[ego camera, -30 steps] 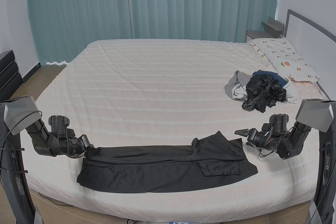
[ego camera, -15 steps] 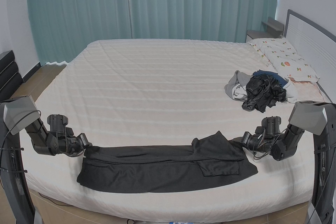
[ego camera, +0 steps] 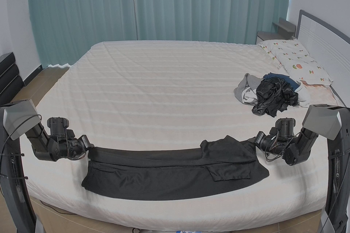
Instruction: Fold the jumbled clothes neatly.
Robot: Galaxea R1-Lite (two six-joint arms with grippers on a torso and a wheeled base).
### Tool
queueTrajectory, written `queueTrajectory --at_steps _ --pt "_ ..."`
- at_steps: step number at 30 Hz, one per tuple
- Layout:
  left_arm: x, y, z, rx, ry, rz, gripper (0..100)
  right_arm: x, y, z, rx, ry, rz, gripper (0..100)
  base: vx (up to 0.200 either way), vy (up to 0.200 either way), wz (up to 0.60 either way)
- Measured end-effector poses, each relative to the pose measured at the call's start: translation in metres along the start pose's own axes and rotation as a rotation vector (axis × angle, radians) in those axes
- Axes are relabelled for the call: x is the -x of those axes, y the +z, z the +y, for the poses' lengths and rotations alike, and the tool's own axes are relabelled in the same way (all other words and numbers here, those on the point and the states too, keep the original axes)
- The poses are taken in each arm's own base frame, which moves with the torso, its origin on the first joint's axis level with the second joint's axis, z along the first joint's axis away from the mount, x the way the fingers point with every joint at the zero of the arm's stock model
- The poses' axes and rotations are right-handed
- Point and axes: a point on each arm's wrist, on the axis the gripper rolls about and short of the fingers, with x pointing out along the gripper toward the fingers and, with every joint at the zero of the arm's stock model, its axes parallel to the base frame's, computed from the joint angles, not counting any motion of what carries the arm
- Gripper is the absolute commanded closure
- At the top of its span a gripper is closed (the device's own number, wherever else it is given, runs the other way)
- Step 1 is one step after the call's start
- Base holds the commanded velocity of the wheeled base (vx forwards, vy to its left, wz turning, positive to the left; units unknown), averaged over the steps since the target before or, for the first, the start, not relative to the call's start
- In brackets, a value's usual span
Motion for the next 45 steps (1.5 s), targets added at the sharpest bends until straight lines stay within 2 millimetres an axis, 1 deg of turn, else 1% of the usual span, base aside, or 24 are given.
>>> queueTrajectory --at_steps 4,13,18,22,23,24,25,32,40,45 --pt "0.000 0.002 0.000 0.008 -0.010 -0.021 100 0.001 0.005 0.000 -0.010 0.013 -0.036 100 0.000 0.000 0.00" --pt "-0.003 0.007 -0.003 -0.017 -0.048 -0.093 100 0.003 0.009 -0.003 -0.018 0.007 -0.055 100 0.000 0.000 0.00" --pt "-0.008 0.000 -0.009 -0.030 -0.052 -0.078 100 0.003 0.010 -0.005 -0.021 -0.013 -0.071 100 0.000 0.000 0.00" --pt "-0.010 -0.004 -0.010 -0.031 -0.051 -0.067 100 0.003 0.009 -0.006 -0.019 -0.014 -0.069 100 0.000 0.000 0.00" --pt "-0.010 -0.004 -0.010 -0.032 -0.051 -0.066 100 0.002 0.008 -0.006 -0.019 -0.016 -0.066 0 0.000 0.000 0.00" --pt "-0.010 -0.004 -0.010 -0.032 -0.051 -0.065 100 0.002 0.008 -0.006 -0.019 -0.017 -0.064 0 0.000 0.000 0.00" --pt "-0.010 -0.005 -0.010 -0.033 -0.050 -0.065 0 0.002 0.007 -0.006 -0.019 -0.018 -0.063 0 0.000 0.000 0.00" --pt "-0.008 -0.006 -0.010 -0.046 -0.051 -0.079 0 0.003 0.005 -0.006 -0.022 -0.020 -0.058 0 0.000 0.000 0.00" --pt "0.002 -0.008 -0.014 -0.099 -0.122 -0.188 0 0.013 0.009 -0.003 -0.026 -0.019 -0.068 0 0.000 0.000 0.00" --pt "0.007 -0.019 -0.015 -0.162 -0.134 -0.191 0 0.017 0.010 -0.001 -0.024 -0.013 -0.075 0 0.000 0.000 0.00"
